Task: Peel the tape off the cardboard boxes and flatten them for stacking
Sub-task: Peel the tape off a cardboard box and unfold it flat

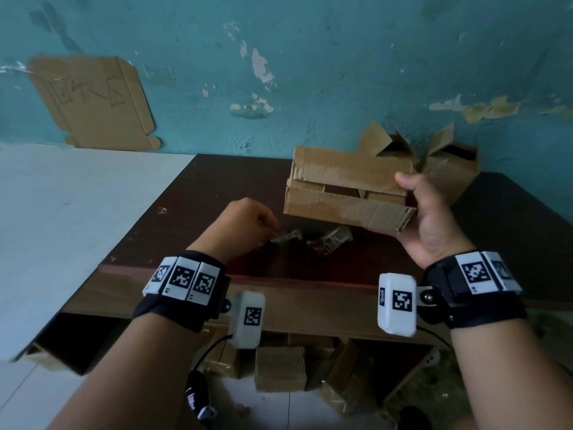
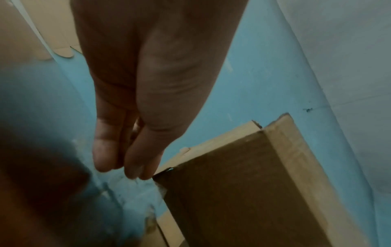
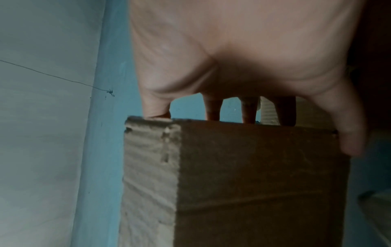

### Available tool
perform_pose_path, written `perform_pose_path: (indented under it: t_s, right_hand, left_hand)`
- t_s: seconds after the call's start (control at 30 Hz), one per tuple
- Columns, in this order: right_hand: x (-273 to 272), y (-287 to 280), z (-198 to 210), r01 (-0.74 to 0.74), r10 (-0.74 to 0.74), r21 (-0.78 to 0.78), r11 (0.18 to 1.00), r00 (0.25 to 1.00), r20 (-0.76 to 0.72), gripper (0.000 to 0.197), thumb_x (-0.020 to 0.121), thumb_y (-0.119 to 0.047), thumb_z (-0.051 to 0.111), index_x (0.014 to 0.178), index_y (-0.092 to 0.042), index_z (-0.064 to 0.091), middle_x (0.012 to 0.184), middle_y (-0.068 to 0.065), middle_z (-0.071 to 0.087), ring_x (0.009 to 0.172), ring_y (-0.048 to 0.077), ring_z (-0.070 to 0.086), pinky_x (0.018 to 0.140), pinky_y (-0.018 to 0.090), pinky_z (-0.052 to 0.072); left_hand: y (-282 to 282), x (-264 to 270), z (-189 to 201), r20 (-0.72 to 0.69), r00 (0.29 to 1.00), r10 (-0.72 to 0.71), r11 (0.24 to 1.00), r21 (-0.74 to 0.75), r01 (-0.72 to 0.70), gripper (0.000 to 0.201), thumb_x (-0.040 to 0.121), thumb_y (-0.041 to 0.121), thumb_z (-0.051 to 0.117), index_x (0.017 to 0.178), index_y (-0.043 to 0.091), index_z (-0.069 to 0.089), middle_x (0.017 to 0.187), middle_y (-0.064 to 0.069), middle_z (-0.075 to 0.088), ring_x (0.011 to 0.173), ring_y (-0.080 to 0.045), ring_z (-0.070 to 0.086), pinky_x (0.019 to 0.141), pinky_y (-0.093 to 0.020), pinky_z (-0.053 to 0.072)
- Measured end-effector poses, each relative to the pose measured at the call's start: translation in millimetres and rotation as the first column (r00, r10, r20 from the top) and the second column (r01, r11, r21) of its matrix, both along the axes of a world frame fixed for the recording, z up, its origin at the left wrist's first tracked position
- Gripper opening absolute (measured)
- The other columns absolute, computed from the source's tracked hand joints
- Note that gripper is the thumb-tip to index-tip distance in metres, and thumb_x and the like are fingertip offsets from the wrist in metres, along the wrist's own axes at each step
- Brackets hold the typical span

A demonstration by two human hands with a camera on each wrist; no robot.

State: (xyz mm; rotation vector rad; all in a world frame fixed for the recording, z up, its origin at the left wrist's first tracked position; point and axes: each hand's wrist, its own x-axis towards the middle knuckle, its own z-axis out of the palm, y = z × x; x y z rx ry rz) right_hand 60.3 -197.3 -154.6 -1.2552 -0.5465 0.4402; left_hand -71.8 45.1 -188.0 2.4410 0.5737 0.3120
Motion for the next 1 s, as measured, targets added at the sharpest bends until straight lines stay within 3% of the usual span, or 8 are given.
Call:
perform_pose_path:
  t_s: [0.1,0.17,0.23,0.3,0.57,0.67,0.73,1.0]
  right_hand:
    - [-2,2,-1,-0.004,0.005,-0.029,1.000,1.000,0.011,0.016,0.096,-0.035,0.054,0.103,-0.033,0.068,0.101,-0.005,0.071,0.105,0.022,0.064,0.090,0.051,0.050]
    - [-3,3,-1,-0.001,0.002,-0.047,0.999,1.000,0.022,0.020,0.098,-0.034,0.053,0.095,-0.040,0.072,0.100,-0.007,0.072,0.107,0.022,0.064,0.094,0.054,0.049]
    - [-7,4,1,-0.014,0.017,-0.066,0.998,0.999,0.032,0.017,0.090,-0.041,0.057,0.090,-0.046,0.074,0.107,-0.006,0.070,0.113,0.024,0.062,0.094,0.054,0.050]
    - [-8,5,3,-0.016,0.019,-0.080,0.997,0.999,0.029,0.018,0.083,-0.044,0.058,0.092,-0.047,0.073,0.113,-0.003,0.067,0.117,0.026,0.061,0.093,0.053,0.051]
    - [-6,7,2,0.011,-0.007,-0.106,0.994,0.999,0.043,0.018,0.082,-0.047,0.058,0.094,-0.047,0.071,0.119,-0.002,0.066,0.123,0.029,0.059,0.098,0.060,0.049]
    - [-5,6,2,0.011,-0.006,-0.111,0.994,0.999,0.051,0.018,0.082,-0.047,0.058,0.094,-0.047,0.071,0.118,-0.003,0.067,0.122,0.029,0.060,0.098,0.061,0.048]
    - [-4,6,1,0.014,-0.008,-0.110,0.994,0.999,0.051,0.019,0.082,-0.047,0.058,0.095,-0.046,0.071,0.118,-0.003,0.068,0.121,0.029,0.061,0.099,0.062,0.048]
    - [-1,10,-1,0.054,-0.048,-0.136,0.989,0.998,0.042,0.024,0.079,-0.047,0.058,0.102,-0.043,0.066,0.117,-0.004,0.067,0.118,0.026,0.061,0.089,0.054,0.052]
  left_hand:
    - [-3,1,-2,-0.032,0.999,-0.023,0.993,0.113,0.027,0.035,0.089,0.008,0.071,0.068,0.036,0.066,0.068,0.020,0.058,0.066,0.003,0.057,0.058,-0.006,0.037]
    - [-6,3,-2,-0.057,0.998,-0.041,0.980,0.193,0.051,0.030,0.092,0.012,0.068,0.071,0.034,0.069,0.071,0.019,0.055,0.075,-0.009,0.061,0.067,-0.017,0.045]
    - [-8,4,-2,-0.118,0.991,-0.068,0.962,0.257,0.096,0.022,0.094,0.015,0.061,0.094,0.029,0.078,0.087,0.008,0.067,0.090,-0.021,0.066,0.078,-0.034,0.055]
    - [-9,4,-2,-0.176,0.980,-0.087,0.953,0.271,0.133,0.027,0.092,0.016,0.057,0.105,0.029,0.077,0.101,0.001,0.072,0.094,-0.024,0.068,0.083,-0.040,0.059]
    - [-13,3,1,-0.179,0.970,-0.162,0.964,0.181,0.195,0.038,0.079,0.044,0.045,0.092,0.027,0.077,0.092,0.003,0.076,0.088,-0.018,0.069,0.083,-0.042,0.059]
    - [-11,2,-7,-0.109,0.975,-0.191,0.942,0.258,0.214,0.018,0.087,0.031,0.062,0.085,0.034,0.079,0.089,0.010,0.076,0.085,-0.013,0.070,0.080,-0.040,0.059]
    - [-9,3,-9,-0.047,0.981,-0.187,0.940,0.282,0.193,0.022,0.088,0.018,0.069,0.089,0.037,0.080,0.092,0.012,0.076,0.087,-0.013,0.070,0.081,-0.038,0.059]
    - [-5,4,-10,0.053,0.995,-0.086,0.924,0.379,0.060,0.023,0.088,0.005,0.063,0.097,0.021,0.076,0.099,0.001,0.070,0.086,-0.020,0.068,0.074,-0.038,0.058]
